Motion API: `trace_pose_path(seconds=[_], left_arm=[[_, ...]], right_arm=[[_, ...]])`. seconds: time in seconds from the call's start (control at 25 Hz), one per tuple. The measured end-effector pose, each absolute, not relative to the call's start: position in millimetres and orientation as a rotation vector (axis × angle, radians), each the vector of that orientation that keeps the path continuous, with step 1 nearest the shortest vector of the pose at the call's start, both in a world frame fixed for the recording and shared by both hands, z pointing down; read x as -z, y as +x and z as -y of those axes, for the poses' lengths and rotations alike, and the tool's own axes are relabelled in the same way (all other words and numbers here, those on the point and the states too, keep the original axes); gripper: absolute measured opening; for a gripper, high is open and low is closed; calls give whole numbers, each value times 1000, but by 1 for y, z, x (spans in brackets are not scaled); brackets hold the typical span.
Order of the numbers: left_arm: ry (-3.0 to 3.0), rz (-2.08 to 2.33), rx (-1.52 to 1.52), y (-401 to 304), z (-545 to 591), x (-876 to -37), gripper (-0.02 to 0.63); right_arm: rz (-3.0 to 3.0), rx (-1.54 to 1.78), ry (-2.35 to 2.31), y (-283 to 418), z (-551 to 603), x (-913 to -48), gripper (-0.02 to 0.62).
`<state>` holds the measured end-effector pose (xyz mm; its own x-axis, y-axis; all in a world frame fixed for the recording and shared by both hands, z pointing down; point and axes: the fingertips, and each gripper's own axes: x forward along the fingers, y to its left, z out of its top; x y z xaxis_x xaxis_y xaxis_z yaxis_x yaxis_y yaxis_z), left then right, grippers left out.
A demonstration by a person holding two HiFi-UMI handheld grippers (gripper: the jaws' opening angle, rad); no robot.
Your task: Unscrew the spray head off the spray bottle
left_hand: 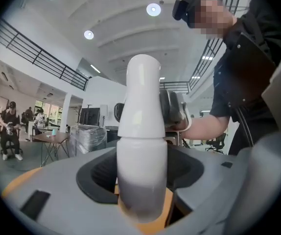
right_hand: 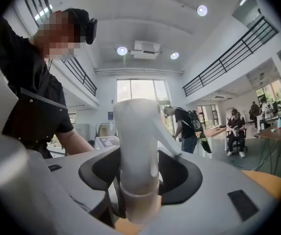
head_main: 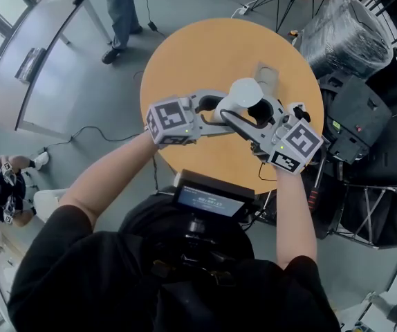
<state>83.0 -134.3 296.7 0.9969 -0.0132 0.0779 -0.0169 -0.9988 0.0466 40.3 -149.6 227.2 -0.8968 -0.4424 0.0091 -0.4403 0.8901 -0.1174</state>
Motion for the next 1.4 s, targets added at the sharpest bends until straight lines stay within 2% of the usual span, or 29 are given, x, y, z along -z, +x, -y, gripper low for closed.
trace_pose_path(seconds=[0.2, 0.28, 0.32, 0.6, 0.84, 0.92, 0.96, 1.0, 1.4], left_arm=[[3048, 92, -115, 86, 145, -300, 307], [3050, 137, -108, 89, 149, -303, 307], [3049, 158, -111, 90, 150, -305, 307], [3021, 419, -144, 90, 166, -313, 307], [3026, 817, -311, 87, 186, -328, 308], [3033, 857, -344, 90, 185, -332, 308], [3038, 848, -347, 92, 183, -332, 308], [3042, 824, -337, 93, 182, -332, 307], [3102, 278, -139, 92, 152, -319, 307]], right_arm=[[-2963, 190, -855, 46, 164, -230, 258], [-2958, 200, -907, 49, 166, -233, 313], [-2953, 212, -926, 49, 166, -235, 319], [-2863, 275, -1229, 60, 172, -245, 339], [-2754, 311, -1496, 66, 188, -261, 339], [-2732, 313, -1535, 68, 191, -265, 319], [-2733, 302, -1533, 67, 192, -264, 245], [-2742, 288, -1514, 67, 192, -263, 236], [-2943, 203, -1002, 53, 165, -243, 232]])
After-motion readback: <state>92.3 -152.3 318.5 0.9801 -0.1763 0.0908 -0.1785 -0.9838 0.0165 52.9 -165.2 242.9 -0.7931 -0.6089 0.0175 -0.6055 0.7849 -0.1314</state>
